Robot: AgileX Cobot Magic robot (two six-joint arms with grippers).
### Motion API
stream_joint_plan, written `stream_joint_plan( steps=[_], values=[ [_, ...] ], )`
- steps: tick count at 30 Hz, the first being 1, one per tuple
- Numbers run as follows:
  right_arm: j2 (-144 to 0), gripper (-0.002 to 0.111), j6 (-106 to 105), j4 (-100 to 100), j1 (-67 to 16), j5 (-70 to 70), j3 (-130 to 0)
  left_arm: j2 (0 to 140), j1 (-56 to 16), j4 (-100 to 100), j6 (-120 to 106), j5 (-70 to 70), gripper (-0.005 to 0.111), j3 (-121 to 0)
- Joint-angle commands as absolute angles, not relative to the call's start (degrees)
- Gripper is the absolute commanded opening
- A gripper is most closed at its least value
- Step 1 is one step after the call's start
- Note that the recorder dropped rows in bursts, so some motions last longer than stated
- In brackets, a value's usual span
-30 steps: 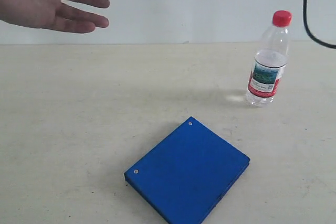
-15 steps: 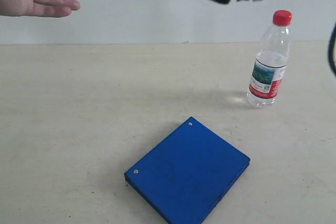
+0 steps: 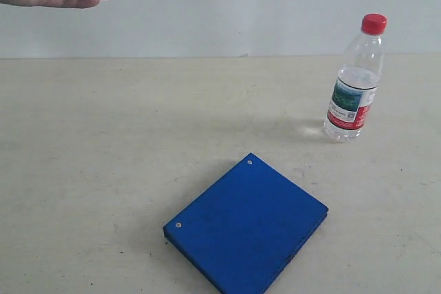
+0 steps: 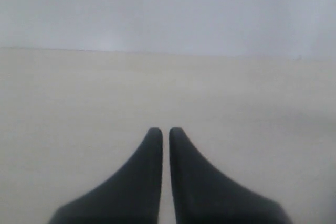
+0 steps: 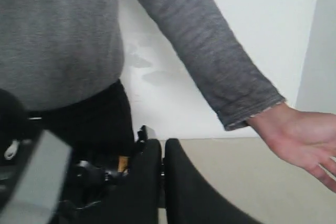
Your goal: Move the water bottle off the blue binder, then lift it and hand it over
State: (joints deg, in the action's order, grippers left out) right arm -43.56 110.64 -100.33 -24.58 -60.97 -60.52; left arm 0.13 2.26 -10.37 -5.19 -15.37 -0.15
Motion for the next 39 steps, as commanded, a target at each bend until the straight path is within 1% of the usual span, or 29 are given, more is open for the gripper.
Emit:
stream_joint_plan(
  steps=[1,3,8,11,15,18,20,21,24,27,29,30,32,37,38,39],
  values=[
    [-38.4,0.000,113.6,-99.9,-24.6,-62.2,-60.5,0.0,2.1,-33.4,2.8,-11.3,0.004,0.0],
    [-35.5,0.000,114.1,-99.9,-24.6,-59.4,-60.5,0.0,2.1,-34.3,2.5,-10.9,0.004,0.0],
    [-26.5,0.000,111.7,-99.9,-24.6,-45.8,-60.5,0.0,2.1,-35.7,2.5,-11.1,0.004,0.0],
    [-20.7,0.000,109.0,-99.9,-24.6,-40.2,-60.0,0.0,2.1,-35.8,2.5,-11.1,0.004,0.0],
    [-12.9,0.000,105.6,-99.9,-24.6,-34.0,-54.6,0.0,2.1,-35.8,2.5,-11.1,0.004,0.0],
    [-8.6,0.000,105.5,-99.9,-24.6,-30.1,-44.5,0.0,2.1,-37.0,2.5,-11.2,0.004,0.0],
    [-7.4,0.000,107.0,-99.9,-24.6,-28.4,-35.8,0.0,2.1,-43.8,2.1,-12.1,0.004,0.0],
    [-7.3,0.000,108.2,-99.9,-24.6,-27.4,-32.1,0.0,2.1,-47.9,-1.9,-14.3,0.004,-1.4],
    [-9.7,0.000,120.1,-99.9,-24.6,-19.9,-19.1,0.0,2.1,-61.1,-25.5,-20.9,0.004,-9.3],
    [-14.2,0.000,120.1,-87.5,-24.6,-14.6,-10.0,1.4,2.2,-72.5,-46.1,-26.4,0.004,-18.7],
    [-18.0,0.000,120.1,-81.9,-24.6,-13.9,-6.1,6.3,2.2,-74.1,-52.3,-32.1,0.004,-23.6],
    [-20.1,0.002,120.1,-81.4,-24.6,-15.0,-4.9,9.9,2.3,-73.9,-54.1,-36.1,0.004,-25.7],
    [-24.0,0.012,120.1,-81.5,-24.6,-18.4,-4.0,16.9,2.3,-73.9,-56.6,-42.4,0.004,-28.1],
    [-32.6,0.049,120.1,-81.7,-24.6,-26.4,-4.1,35.2,2.2,-76.1,-64.1,-52.4,0.004,-29.0],
    [-34.1,0.054,120.1,-81.7,-24.6,-26.6,-4.1,38.5,2.2,-76.7,-66.1,-53.7,0.006,-29.0],
    [-35.3,0.056,120.1,-81.7,-24.6,-26.8,-4.1,41.2,2.2,-77.0,-67.6,-54.7,0.009,-29.0]
  ],
)
